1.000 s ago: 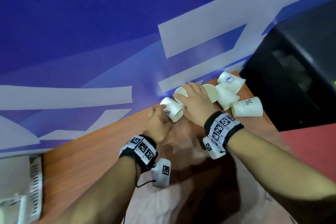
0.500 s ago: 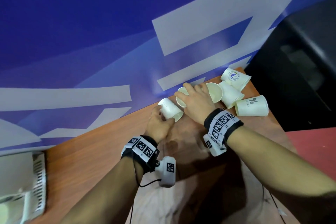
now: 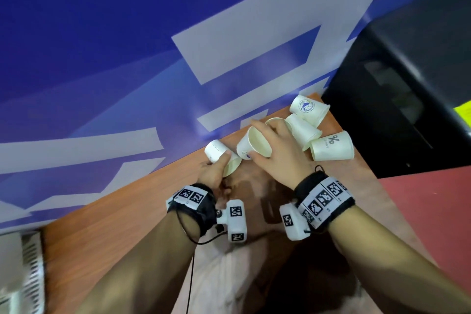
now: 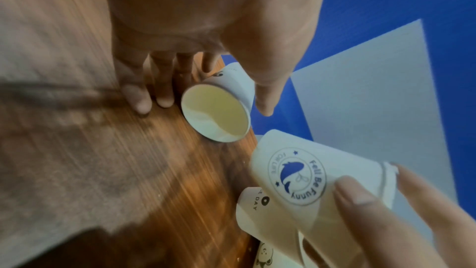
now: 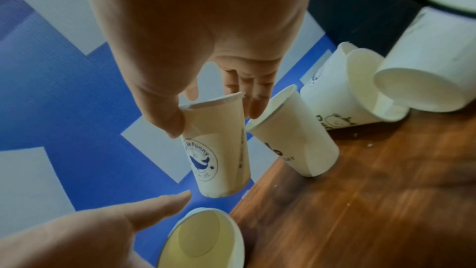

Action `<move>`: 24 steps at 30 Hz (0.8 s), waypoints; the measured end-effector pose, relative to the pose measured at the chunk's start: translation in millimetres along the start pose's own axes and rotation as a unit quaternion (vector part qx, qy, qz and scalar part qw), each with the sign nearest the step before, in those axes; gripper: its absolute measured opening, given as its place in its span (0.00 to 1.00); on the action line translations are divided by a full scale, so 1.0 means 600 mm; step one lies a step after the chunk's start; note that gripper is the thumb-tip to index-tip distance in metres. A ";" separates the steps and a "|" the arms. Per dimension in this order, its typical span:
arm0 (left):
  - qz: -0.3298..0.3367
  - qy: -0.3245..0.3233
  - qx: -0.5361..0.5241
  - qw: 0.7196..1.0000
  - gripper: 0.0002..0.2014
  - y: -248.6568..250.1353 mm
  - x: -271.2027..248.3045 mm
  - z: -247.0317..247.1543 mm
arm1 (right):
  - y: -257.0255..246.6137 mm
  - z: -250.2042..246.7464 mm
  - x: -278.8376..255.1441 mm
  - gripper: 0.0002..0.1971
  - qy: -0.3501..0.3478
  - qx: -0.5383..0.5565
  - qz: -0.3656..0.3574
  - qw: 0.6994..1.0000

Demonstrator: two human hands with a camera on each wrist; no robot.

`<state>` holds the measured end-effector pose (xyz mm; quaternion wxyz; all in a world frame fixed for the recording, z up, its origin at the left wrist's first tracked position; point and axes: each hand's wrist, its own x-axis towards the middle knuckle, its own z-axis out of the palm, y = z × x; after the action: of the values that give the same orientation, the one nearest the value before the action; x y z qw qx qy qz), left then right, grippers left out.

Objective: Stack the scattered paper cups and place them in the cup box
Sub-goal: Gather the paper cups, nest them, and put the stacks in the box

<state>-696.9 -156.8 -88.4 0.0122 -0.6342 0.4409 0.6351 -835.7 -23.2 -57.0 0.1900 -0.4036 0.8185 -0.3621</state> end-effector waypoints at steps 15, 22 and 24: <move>-0.025 -0.022 0.006 0.999 0.22 0.028 -0.023 -0.012 | -0.013 -0.004 -0.005 0.37 -0.018 0.003 0.031 0.999; 0.010 -0.027 -0.005 1.000 0.17 0.036 -0.097 -0.075 | -0.085 -0.021 -0.024 0.34 -0.054 -0.015 0.024 0.998; 0.014 -0.021 -0.020 0.999 0.21 0.032 -0.126 -0.098 | -0.113 -0.024 -0.035 0.34 -0.051 -0.010 0.010 0.999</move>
<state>-646.4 -161.0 -4.7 0.0001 -0.6141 0.4371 0.6571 -796.5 -27.8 3.6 0.2310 -0.4149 0.8154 -0.3310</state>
